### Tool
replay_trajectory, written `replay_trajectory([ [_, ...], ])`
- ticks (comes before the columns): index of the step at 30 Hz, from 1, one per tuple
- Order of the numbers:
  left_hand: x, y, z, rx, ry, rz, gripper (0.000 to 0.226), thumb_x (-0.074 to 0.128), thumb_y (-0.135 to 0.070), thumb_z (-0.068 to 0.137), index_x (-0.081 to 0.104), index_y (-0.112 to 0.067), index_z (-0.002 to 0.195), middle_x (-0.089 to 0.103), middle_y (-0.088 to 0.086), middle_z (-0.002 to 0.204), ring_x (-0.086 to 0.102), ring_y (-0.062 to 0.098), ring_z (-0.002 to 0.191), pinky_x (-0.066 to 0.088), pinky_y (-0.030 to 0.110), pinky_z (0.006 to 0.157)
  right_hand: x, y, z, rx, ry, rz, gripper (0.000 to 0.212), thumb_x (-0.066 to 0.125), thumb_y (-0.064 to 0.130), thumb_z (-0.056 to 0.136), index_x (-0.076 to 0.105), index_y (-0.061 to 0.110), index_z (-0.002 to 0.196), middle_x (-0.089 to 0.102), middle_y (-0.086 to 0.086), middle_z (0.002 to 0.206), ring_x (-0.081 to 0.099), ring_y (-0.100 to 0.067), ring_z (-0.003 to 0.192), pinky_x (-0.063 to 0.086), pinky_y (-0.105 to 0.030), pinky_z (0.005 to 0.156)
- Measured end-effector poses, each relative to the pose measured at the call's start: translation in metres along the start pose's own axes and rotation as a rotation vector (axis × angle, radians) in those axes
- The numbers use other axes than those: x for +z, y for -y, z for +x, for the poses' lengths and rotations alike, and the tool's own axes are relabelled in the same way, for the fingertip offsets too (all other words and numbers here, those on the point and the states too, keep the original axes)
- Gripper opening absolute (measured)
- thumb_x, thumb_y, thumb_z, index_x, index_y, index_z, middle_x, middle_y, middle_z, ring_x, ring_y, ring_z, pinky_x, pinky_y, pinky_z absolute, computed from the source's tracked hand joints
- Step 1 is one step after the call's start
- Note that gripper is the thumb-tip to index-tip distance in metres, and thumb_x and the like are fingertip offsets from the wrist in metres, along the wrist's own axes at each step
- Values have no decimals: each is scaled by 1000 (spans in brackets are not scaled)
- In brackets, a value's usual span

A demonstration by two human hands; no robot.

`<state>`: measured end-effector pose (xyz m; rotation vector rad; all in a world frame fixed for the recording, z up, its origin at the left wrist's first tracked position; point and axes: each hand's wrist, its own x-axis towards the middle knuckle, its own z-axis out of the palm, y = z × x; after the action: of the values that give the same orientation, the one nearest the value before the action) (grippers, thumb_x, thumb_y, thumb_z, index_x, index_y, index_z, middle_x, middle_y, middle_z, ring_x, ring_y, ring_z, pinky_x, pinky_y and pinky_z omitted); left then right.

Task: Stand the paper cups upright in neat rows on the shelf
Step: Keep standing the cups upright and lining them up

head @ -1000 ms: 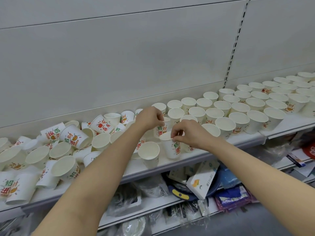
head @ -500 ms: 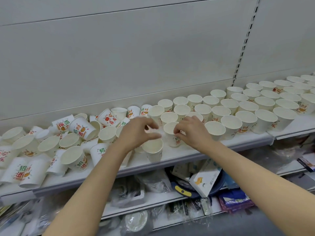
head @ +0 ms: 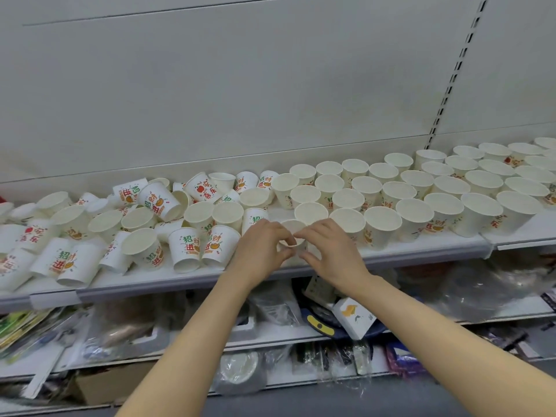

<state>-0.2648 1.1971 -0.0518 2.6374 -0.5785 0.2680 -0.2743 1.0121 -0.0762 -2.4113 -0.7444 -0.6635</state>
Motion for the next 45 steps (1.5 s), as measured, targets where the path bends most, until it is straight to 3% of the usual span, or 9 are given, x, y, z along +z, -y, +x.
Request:
replay_trajectory([
  [6,0,1,-5,-17,-28,-98,16,78,-34,77,70,-33,91,66,-14,103,53,10,102,47,36,87,0,-7,0,-23,-8,-69,24,79,16,71,69,16,93,67,4,90,51,-23,91,48,-39,72],
  [11,-31,20,-1,-119,-40,-130,34,81,-38,75,70,-32,107,65,-13,119,55,9,110,47,34,93,-1,-3,9,-59,18,-95,19,83,17,69,71,17,83,68,5,84,55,-24,87,43,-34,68],
  [16,-51,58,48,-290,-103,1,28,73,-36,84,70,-29,110,68,-10,113,61,12,102,50,34,84,-1,1,19,-108,67,-106,18,81,21,71,72,18,87,69,5,88,56,-24,89,43,-35,70],
  [21,-46,65,95,-332,28,104,24,70,-42,81,72,-28,100,69,-7,100,63,16,96,42,27,69,-1,3,18,-132,61,-97,21,79,28,72,71,20,90,67,8,91,52,-18,92,38,-31,73],
  [26,-33,69,112,-244,163,299,18,68,-42,79,70,-23,79,69,-2,80,64,20,81,38,27,69,3,3,18,-114,29,-118,17,79,26,73,70,20,87,67,9,88,52,-17,89,34,-29,74],
  [32,-49,73,107,-78,-47,289,16,62,-34,85,73,-23,81,68,-2,77,58,21,82,35,29,73,12,7,13,-92,-32,-161,5,71,22,77,70,19,81,66,8,80,53,-18,82,33,-29,73],
  [38,-42,62,104,164,94,131,13,68,-35,84,76,-26,89,72,-3,88,59,20,89,43,30,71,14,10,12,-57,-56,-186,4,69,21,80,70,18,81,66,7,81,57,-21,80,39,-34,71],
  [42,-21,57,111,188,192,170,18,66,-40,84,75,-26,90,72,-1,90,61,22,92,48,35,75,11,10,12,-44,-49,-206,12,62,26,86,70,18,82,66,7,82,57,-22,81,41,-35,71],
  [45,-27,61,111,183,221,117,27,71,-45,81,73,-28,101,71,-6,103,59,17,99,47,34,82,9,11,12,-36,-39,-217,14,60,26,86,70,18,83,67,7,83,57,-21,82,37,-30,74],
])
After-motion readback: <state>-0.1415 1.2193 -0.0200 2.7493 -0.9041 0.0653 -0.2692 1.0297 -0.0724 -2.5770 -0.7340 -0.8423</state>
